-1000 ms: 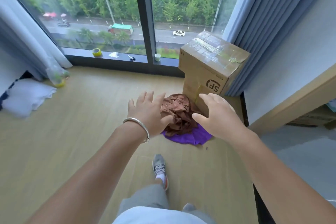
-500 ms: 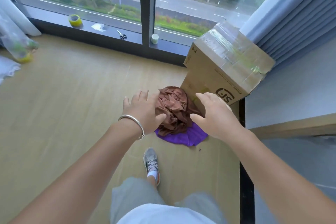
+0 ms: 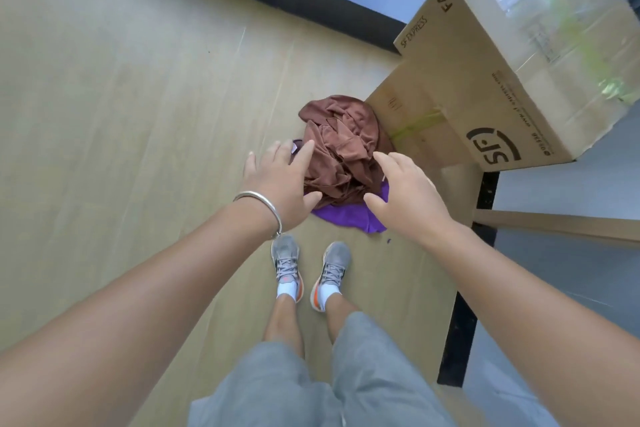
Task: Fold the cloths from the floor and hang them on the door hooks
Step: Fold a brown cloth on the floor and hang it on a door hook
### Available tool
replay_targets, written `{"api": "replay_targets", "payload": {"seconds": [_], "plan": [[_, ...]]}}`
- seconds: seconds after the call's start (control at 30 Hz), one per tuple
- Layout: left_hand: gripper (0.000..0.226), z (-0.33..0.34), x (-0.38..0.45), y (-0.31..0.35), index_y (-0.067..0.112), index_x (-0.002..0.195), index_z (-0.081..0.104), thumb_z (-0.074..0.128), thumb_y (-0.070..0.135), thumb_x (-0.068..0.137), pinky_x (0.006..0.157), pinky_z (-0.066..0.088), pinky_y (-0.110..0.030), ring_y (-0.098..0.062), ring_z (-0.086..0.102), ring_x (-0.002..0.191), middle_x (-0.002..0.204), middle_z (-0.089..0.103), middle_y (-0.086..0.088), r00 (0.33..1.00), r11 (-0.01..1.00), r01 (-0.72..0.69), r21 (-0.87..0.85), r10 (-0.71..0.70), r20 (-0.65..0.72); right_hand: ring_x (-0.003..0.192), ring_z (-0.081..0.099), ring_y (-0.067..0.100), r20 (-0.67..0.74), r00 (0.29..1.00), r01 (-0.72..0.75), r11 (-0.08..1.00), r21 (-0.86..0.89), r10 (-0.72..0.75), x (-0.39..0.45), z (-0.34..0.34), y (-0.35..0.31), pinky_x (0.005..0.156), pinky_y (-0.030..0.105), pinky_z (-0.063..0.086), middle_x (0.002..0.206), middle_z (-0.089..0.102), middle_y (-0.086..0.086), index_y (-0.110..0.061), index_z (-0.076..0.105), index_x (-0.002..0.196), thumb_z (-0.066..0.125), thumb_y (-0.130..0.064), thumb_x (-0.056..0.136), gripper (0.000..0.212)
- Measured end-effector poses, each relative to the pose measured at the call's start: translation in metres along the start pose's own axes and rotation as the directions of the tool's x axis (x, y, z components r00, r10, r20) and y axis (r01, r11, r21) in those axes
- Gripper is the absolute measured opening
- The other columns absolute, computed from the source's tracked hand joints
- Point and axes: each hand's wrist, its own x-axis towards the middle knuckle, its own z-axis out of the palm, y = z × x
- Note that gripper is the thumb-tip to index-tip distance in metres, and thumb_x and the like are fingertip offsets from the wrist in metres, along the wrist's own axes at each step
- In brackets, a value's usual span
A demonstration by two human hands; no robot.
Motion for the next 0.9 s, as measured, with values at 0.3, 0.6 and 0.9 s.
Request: {"api": "replay_targets", "payload": {"seconds": [0.3,0.6,0.9], "plan": [[0.075,0.145,0.095,-0.024,0.022,0.153,0.013,0.047,0.05,0.093,0.115,0.016,-0.044,-0.02,0.016,0.145,0.158,0.02,-0.004,0.985,0.998,0.001,0.063,-0.011,0.172,0.141,0.027,0.025,0.084,0.995,0.056,0.994,-0.094,-0.049,0.113,0.125,0.072,0.115,0.04,0.024,0.154,0.029,0.01,-0.018,0.029,0.149,0.06,-0.032,0.085,0.072],[0.073,0.317,0.238,-0.048,0.009,0.149,0.025,0.056,0.039,0.09,0.104,0.037,-0.043,-0.028,0.037,0.134,0.146,0.039,-0.01,0.988,0.998,0.014,-0.06,-0.005,0.152,0.141,0.025,0.027,0.111,0.981,0.179,0.96,-0.215,-0.158,0.263,0.277,0.148,0.115,0.041,0.024,0.151,0.031,0.01,-0.011,0.031,0.147,0.061,-0.029,0.083,0.073],[0.064,0.399,0.395,-0.043,0.007,0.152,0.019,0.045,0.03,0.098,0.116,0.019,-0.029,-0.021,0.023,0.144,0.157,0.025,-0.011,0.986,0.929,-0.138,-0.342,0.096,-0.138,0.145,0.017,0.026,-0.036,0.978,0.199,0.975,-0.095,-0.203,0.411,0.333,0.203,0.117,0.04,0.023,0.158,0.018,0.01,-0.014,0.026,0.149,0.057,-0.017,0.079,0.076]]}}
